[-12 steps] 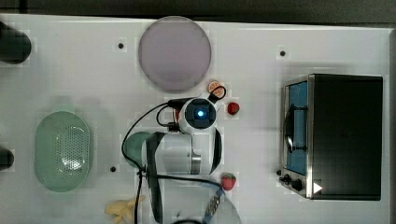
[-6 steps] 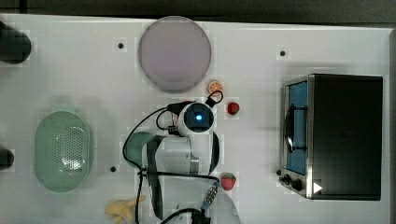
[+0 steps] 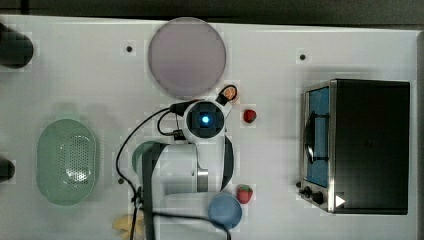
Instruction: Pick Ketchup from the table and place it in strainer.
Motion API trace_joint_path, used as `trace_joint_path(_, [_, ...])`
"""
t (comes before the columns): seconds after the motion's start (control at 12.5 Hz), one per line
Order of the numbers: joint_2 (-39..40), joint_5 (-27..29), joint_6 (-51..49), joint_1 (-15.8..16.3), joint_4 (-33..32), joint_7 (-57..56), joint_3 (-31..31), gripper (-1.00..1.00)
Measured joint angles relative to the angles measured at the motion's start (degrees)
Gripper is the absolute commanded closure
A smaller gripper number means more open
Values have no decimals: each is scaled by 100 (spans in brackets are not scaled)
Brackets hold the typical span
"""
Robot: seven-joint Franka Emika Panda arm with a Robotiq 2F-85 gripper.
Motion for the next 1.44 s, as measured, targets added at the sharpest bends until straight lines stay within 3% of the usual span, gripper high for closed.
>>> trace_joint_path(0.32, [-1188, -22, -1446, 3, 425, 232, 306, -25])
trace_joint_path(0.72, [-1661, -48, -1749, 97, 985, 1785, 1132, -25])
trace_joint_path(1.2, [-1129, 30, -1679, 527, 884, 4085, 2519, -25])
trace_joint_path(1.44, [-583, -51, -878, 669, 817, 5058, 3067, -25])
